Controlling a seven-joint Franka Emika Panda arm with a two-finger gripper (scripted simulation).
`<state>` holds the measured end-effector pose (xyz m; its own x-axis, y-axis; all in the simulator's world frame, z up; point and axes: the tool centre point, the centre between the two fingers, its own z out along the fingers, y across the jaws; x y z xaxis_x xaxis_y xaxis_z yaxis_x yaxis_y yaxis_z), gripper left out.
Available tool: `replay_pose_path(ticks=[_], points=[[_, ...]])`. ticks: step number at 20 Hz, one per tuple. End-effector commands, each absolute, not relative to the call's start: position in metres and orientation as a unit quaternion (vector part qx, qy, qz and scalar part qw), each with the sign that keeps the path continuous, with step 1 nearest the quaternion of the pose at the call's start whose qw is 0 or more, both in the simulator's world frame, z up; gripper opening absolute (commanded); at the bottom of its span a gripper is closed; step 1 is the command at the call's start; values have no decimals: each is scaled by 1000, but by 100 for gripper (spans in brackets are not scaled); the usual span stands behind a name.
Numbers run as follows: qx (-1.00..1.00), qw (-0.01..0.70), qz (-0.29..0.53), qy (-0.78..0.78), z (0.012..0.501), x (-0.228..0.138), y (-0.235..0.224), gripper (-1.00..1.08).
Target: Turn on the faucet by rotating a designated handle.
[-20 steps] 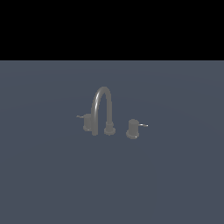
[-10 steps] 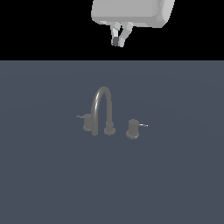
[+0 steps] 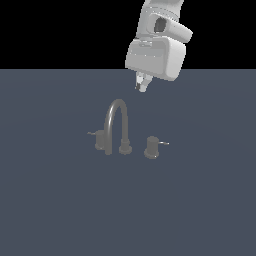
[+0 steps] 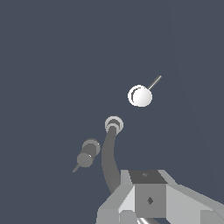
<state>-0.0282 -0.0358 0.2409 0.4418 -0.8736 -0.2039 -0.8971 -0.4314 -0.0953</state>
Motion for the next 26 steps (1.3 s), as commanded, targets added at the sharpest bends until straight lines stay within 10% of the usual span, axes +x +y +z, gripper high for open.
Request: replay_pose_path(ticks=[1,26], points=[[-818,87,62,565,217,-20,-43,-100],[-614,1,1,789,64,-1,-122,-100]])
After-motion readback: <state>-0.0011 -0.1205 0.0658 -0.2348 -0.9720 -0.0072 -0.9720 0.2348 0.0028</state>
